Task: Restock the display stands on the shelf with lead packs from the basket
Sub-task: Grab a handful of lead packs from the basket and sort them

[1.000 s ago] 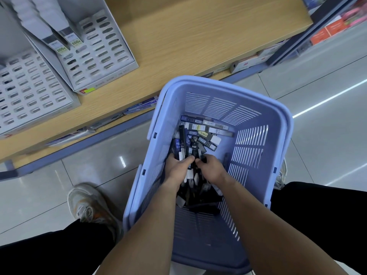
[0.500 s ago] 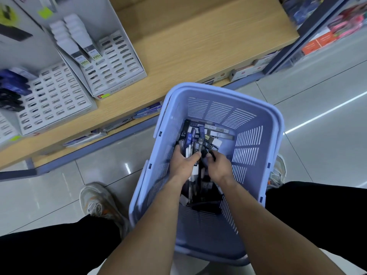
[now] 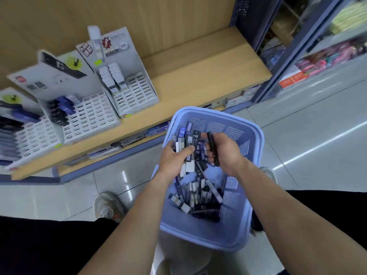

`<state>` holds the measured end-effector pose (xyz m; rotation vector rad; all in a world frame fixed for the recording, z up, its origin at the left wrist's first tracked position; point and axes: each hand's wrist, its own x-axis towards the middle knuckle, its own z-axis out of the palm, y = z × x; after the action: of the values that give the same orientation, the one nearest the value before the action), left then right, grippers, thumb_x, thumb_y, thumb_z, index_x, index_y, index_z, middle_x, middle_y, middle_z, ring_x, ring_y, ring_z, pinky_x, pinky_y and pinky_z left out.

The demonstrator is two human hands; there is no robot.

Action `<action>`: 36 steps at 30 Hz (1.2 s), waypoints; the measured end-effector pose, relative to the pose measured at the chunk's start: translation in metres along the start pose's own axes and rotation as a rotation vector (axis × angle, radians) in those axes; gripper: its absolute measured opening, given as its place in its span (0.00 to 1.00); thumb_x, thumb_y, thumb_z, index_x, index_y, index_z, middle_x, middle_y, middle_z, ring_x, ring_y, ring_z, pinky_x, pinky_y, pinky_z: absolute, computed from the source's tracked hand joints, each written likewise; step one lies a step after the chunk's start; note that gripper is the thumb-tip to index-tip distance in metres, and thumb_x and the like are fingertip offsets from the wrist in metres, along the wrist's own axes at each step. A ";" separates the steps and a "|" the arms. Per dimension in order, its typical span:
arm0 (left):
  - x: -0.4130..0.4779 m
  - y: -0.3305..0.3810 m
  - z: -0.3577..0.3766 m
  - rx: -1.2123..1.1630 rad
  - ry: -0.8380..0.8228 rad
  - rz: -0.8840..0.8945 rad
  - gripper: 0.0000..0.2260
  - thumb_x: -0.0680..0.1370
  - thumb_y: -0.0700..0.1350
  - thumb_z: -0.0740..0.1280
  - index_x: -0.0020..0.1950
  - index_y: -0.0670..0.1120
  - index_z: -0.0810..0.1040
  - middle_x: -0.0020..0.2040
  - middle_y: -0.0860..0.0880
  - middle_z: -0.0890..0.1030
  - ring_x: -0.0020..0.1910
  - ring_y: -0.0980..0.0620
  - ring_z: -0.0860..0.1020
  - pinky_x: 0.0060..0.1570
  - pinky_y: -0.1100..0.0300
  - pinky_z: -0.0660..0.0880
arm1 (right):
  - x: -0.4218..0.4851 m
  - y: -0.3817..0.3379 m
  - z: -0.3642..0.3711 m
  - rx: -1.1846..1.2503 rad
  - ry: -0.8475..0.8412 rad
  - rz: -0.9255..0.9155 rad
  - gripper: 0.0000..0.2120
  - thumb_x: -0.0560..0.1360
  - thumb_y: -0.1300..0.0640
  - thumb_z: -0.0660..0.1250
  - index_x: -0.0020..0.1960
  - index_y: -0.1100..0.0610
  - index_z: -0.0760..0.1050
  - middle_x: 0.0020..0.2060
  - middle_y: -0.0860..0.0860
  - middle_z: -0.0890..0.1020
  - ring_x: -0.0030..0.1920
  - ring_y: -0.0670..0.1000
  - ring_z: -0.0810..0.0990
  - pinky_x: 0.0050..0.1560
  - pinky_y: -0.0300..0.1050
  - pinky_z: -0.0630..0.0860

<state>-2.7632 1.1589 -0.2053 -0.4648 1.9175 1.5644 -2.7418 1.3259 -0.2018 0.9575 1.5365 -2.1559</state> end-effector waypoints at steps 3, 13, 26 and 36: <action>-0.025 0.019 -0.010 -0.046 -0.002 0.070 0.37 0.73 0.55 0.77 0.78 0.49 0.65 0.70 0.50 0.76 0.59 0.51 0.80 0.44 0.65 0.75 | -0.027 -0.030 0.005 0.015 -0.082 0.007 0.13 0.82 0.59 0.55 0.54 0.61 0.79 0.34 0.53 0.71 0.30 0.50 0.69 0.30 0.44 0.67; -0.095 0.055 -0.036 -0.361 -0.062 0.090 0.23 0.74 0.48 0.77 0.65 0.41 0.76 0.55 0.40 0.85 0.50 0.41 0.85 0.51 0.43 0.82 | -0.100 -0.071 0.015 -0.265 -0.084 -0.097 0.08 0.82 0.56 0.61 0.48 0.59 0.74 0.32 0.52 0.64 0.29 0.49 0.53 0.29 0.45 0.49; -0.098 0.081 -0.042 -0.563 0.001 0.073 0.18 0.72 0.53 0.77 0.55 0.43 0.81 0.50 0.38 0.80 0.48 0.40 0.79 0.55 0.40 0.76 | -0.103 -0.023 0.027 -0.535 -0.335 0.018 0.08 0.75 0.56 0.70 0.54 0.50 0.79 0.35 0.44 0.75 0.29 0.46 0.62 0.31 0.41 0.60; -0.084 0.091 -0.041 -0.597 0.038 0.059 0.19 0.76 0.52 0.74 0.60 0.43 0.77 0.47 0.40 0.83 0.45 0.40 0.83 0.50 0.39 0.79 | -0.095 -0.034 -0.001 -0.552 -0.327 0.034 0.07 0.77 0.61 0.70 0.54 0.53 0.78 0.27 0.43 0.71 0.27 0.45 0.61 0.30 0.40 0.59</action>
<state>-2.7662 1.1322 -0.0775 -0.6898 1.4706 2.1778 -2.6940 1.3283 -0.1132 0.4203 1.7771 -1.6159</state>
